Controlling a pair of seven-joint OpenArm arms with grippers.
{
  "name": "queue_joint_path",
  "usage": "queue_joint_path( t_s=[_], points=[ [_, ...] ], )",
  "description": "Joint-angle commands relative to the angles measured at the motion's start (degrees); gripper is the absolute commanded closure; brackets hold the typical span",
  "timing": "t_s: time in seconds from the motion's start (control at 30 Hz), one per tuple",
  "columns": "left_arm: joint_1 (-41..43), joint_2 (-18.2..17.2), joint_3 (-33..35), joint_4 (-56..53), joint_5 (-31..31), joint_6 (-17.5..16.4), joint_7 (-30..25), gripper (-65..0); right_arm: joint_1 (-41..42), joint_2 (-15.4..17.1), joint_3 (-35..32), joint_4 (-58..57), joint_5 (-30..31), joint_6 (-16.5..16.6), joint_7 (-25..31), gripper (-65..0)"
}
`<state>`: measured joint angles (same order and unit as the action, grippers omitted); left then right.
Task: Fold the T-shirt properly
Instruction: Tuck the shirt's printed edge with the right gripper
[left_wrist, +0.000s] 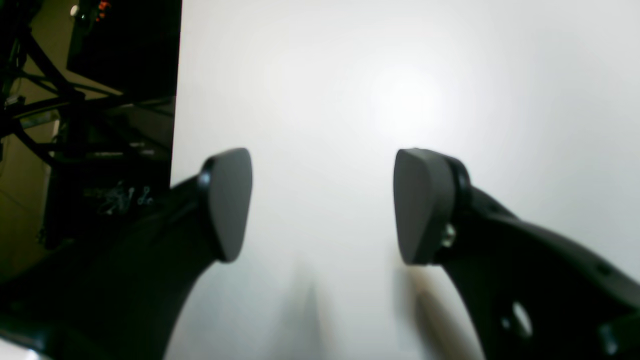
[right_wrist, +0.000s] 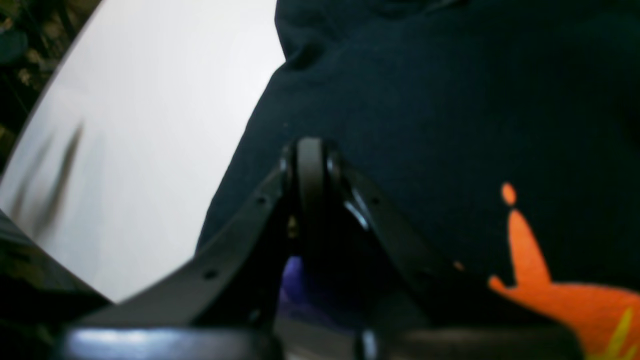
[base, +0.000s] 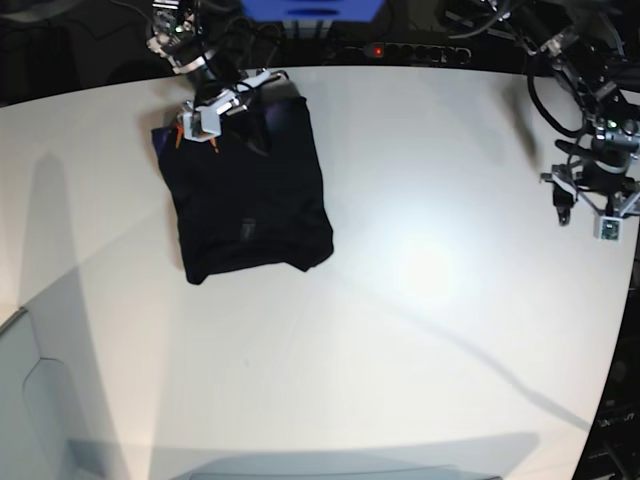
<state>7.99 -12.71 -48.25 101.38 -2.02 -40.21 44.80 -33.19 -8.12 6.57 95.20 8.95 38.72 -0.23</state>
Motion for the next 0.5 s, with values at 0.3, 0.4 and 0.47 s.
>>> queue_joint_path(
  t_s=[0.3,0.4,0.47],
  points=[
    [0.8,-0.9,-0.5,1.0,-0.3,0.2,-0.8,-42.7,1.3,0.0,0.2,-10.1,0.3,1.3,9.4,0.0],
    [0.8,-1.0,-0.6,1.0,-0.3,0.2,-0.8,-42.7,0.8,0.0,0.2,-7.3,0.4,1.3,11.5,0.0],
    [1.9,-1.0,-0.6,1.0,-0.6,0.2,-1.0,-42.7,-0.4,0.0,0.3,-3.3,0.5,1.3,12.8,0.0]
  ],
)
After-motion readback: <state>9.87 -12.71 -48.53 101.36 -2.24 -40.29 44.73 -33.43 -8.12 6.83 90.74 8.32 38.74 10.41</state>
